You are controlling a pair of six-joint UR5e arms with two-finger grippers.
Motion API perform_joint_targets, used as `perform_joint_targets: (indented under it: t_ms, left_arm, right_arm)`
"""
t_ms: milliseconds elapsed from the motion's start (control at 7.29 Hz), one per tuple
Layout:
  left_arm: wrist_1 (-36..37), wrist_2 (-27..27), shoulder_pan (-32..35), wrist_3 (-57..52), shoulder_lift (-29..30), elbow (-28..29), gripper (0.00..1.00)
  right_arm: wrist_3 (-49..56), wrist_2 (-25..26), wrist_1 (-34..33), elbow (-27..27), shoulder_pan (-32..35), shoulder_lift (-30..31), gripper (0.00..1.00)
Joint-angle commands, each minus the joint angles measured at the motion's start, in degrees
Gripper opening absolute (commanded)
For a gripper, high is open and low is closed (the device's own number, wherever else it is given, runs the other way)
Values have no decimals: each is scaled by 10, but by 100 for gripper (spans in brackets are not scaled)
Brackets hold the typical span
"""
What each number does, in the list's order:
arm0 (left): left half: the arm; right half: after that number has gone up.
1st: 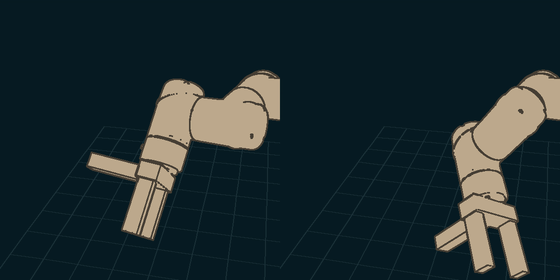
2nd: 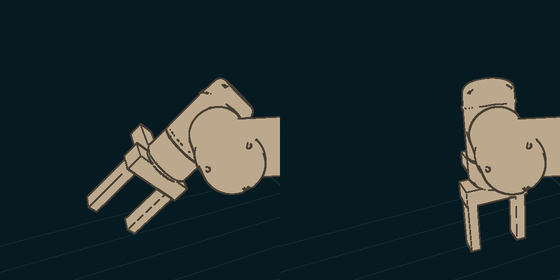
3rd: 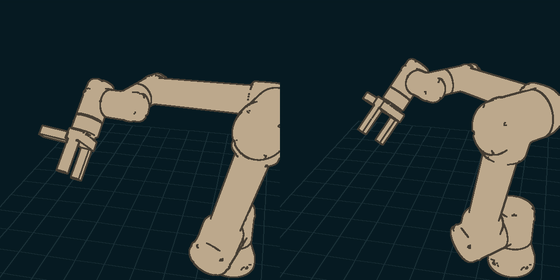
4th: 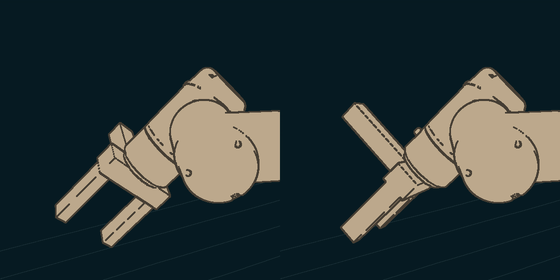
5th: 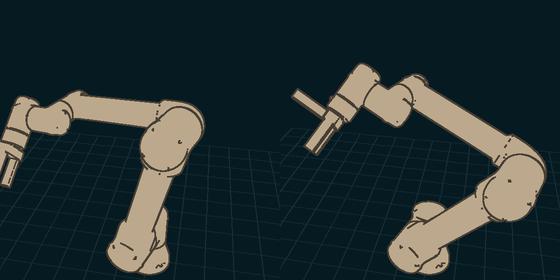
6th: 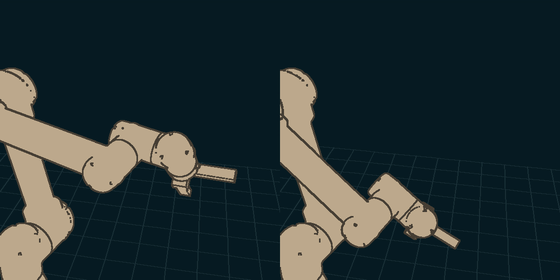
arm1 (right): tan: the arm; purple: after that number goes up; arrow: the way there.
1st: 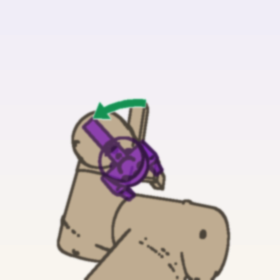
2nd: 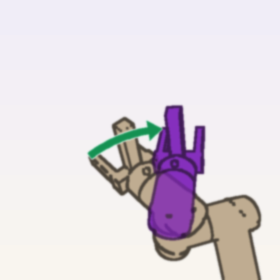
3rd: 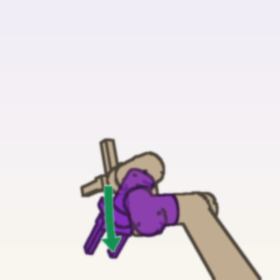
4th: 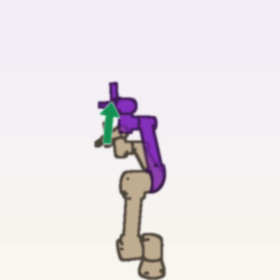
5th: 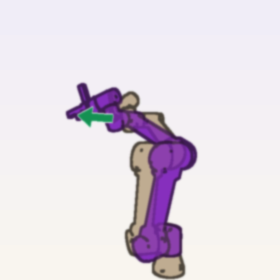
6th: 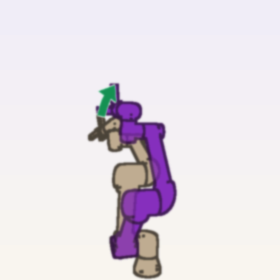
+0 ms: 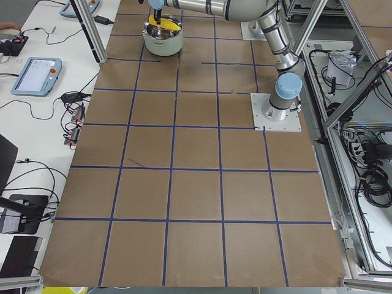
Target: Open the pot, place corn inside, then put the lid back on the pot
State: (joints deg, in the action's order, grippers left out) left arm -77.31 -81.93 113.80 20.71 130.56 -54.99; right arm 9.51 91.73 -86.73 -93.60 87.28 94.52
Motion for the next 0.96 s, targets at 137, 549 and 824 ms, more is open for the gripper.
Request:
perform_joint_targets:
  t_ms: [137,549,824]
  left_arm:
    - [26,-11,4,-2,27,14,24]
    - [27,-34,1,-2,24,21,100]
    - [17,-32,-9,-14,3,11,100]
  right_arm:
    - [1,-2,0,-2,-9,1,27]
    - [2,-8,-3,-10,-9,1,27]
    - [2,-9,-3,-11,-9,1,27]
